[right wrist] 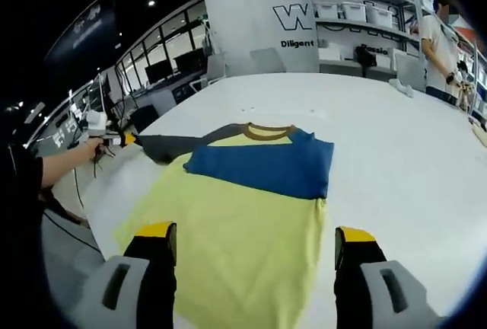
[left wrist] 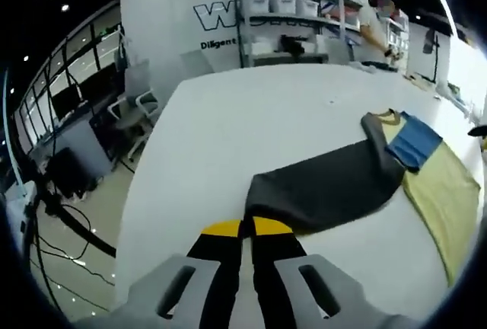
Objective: Fold the garment on the visible template until the final outline fits inside the template.
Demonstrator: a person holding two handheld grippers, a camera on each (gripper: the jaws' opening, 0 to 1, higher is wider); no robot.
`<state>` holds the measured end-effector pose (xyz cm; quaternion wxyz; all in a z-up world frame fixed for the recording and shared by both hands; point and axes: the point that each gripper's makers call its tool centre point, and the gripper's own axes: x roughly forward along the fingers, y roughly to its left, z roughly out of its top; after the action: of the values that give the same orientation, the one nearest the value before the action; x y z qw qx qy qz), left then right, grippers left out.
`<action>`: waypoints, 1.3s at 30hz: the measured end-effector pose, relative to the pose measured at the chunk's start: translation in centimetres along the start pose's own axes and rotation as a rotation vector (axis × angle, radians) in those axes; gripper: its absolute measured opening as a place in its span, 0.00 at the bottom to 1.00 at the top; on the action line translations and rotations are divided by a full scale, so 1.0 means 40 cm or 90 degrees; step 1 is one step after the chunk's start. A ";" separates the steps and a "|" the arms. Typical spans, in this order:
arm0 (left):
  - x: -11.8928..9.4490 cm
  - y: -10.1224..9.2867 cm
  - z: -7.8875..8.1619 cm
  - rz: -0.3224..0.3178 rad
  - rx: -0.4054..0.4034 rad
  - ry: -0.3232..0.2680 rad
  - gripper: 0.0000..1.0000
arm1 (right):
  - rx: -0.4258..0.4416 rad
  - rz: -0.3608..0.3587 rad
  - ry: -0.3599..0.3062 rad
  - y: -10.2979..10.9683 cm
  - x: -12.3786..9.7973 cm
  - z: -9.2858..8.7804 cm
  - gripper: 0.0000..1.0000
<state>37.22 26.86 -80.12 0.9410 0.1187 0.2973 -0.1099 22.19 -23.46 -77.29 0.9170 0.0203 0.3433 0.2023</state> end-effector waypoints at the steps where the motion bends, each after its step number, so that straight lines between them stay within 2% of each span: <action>1: 0.000 -0.006 0.006 0.001 0.016 0.001 0.02 | -0.001 0.003 -0.003 0.002 0.001 0.002 0.84; 3: 0.001 -0.025 0.022 0.000 0.048 0.000 0.02 | 0.000 0.006 -0.001 0.007 0.002 0.001 0.84; 9: 0.010 -0.110 0.073 -0.043 0.083 -0.027 0.02 | -0.015 0.016 -0.001 0.026 0.004 0.008 0.84; 10: 0.015 -0.145 0.088 -0.062 0.111 -0.037 0.02 | -0.014 0.018 -0.003 0.027 0.005 0.009 0.84; 11: 0.018 -0.161 0.091 -0.067 0.119 -0.038 0.02 | -0.013 0.019 -0.001 0.028 0.006 0.007 0.84; 14: 0.025 -0.201 0.096 -0.082 0.147 -0.041 0.02 | -0.015 0.020 0.002 0.031 0.006 0.004 0.84; 15: 0.033 -0.238 0.094 -0.107 0.144 -0.045 0.02 | -0.015 0.021 0.002 0.033 0.006 0.003 0.84; 18: 0.045 -0.285 0.079 -0.133 0.149 -0.037 0.02 | -0.015 0.026 0.003 0.040 0.006 0.001 0.84; 21: 0.053 -0.337 0.056 -0.159 0.189 -0.027 0.02 | -0.018 0.027 0.005 0.042 0.005 -0.003 0.84; 26: 0.068 -0.357 0.018 -0.165 0.185 -0.004 0.04 | -0.016 0.026 0.005 0.041 0.005 -0.005 0.84; 30: 0.075 -0.353 -0.017 -0.172 0.165 0.012 0.03 | -0.013 0.028 0.006 0.043 0.007 -0.008 0.84; 33: 0.075 -0.347 -0.034 -0.176 0.148 0.017 0.07 | -0.014 0.028 0.008 0.044 0.008 -0.011 0.84; 39: 0.054 -0.296 -0.011 -0.125 0.084 0.010 0.19 | -0.018 0.033 0.005 0.054 0.005 -0.006 0.85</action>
<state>35.42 15.46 -83.59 0.9134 0.1516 0.3071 -0.2199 21.41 -21.44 -77.22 0.9102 0.0158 0.3433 0.2311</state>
